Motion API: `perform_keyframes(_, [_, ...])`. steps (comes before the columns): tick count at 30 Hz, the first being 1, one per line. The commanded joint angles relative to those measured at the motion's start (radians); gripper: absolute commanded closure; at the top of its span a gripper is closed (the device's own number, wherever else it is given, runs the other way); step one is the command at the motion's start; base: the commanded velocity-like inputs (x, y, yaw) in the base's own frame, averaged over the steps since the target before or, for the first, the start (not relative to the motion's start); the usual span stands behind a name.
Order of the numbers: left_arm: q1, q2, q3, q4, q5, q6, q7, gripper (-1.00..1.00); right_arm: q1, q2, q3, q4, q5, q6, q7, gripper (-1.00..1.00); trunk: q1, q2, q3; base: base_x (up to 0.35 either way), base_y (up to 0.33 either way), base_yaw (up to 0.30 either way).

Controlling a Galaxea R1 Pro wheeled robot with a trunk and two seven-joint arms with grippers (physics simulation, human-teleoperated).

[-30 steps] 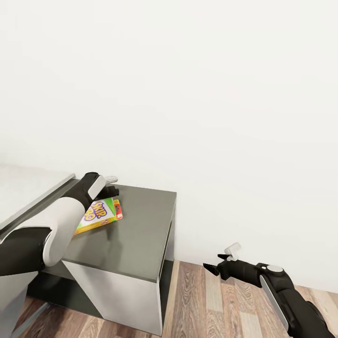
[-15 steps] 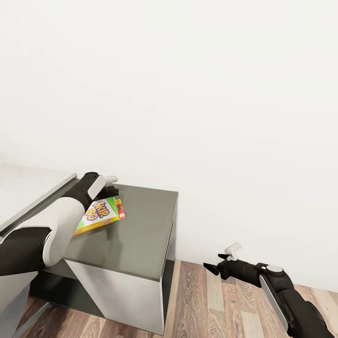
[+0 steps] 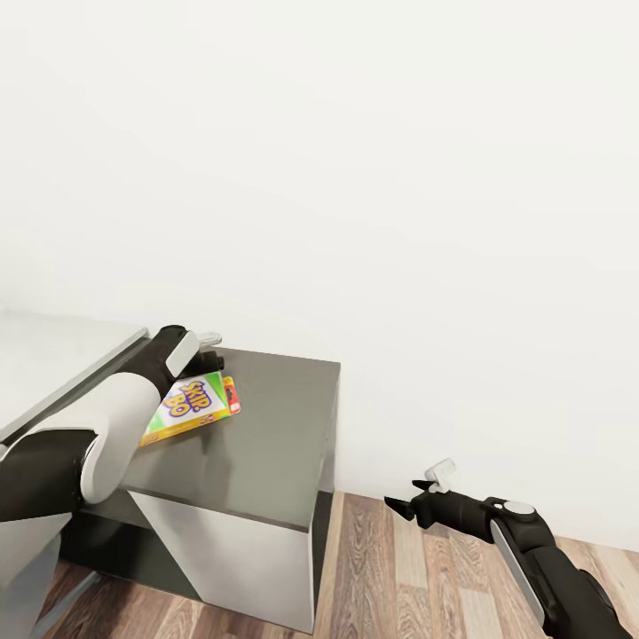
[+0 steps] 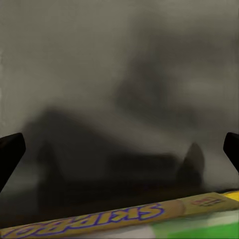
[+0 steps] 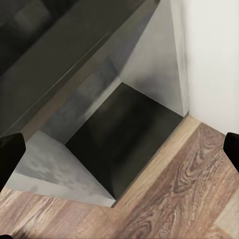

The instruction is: Put all the toys in the child's room - the three board games (two on the bed and one on the table), the two jigsaw puzzles on the table, and the tennis ball on the table - inside the toy box on the table in the child's room.

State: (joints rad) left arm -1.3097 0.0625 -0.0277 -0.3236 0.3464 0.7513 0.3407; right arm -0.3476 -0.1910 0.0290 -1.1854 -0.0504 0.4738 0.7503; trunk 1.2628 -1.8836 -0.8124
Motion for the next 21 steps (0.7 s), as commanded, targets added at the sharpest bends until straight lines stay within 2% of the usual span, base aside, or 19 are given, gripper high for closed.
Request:
perform_keyframes(1, [0.000, 0.000, -0.003, -0.002, 0.010, 0.003, 0.007, -1.00, -0.001, -0.001, 0.001, -0.001, -0.006, 0.008, 0.000, -1.00, 0.000, 0.000, -0.001, 0.000, 0.018, 0.000])
perform_keyframes(15, [0.000, -0.001, -0.004, -0.002, 0.009, 0.003, 0.007, -1.00, -0.001, -0.001, -0.001, 0.000, -0.007, 0.005, 0.000, -1.00, 0.000, 0.000, -0.001, -0.001, 0.003, 0.000])
perform_keyframes(21, [0.000, -0.001, -0.005, -0.002, 0.010, 0.005, 0.008, -1.00, -0.001, -0.001, -0.001, 0.001, -0.008, 0.004, -0.002, -1.00, 0.000, 0.000, -0.001, -0.078, 0.055, 0.000])
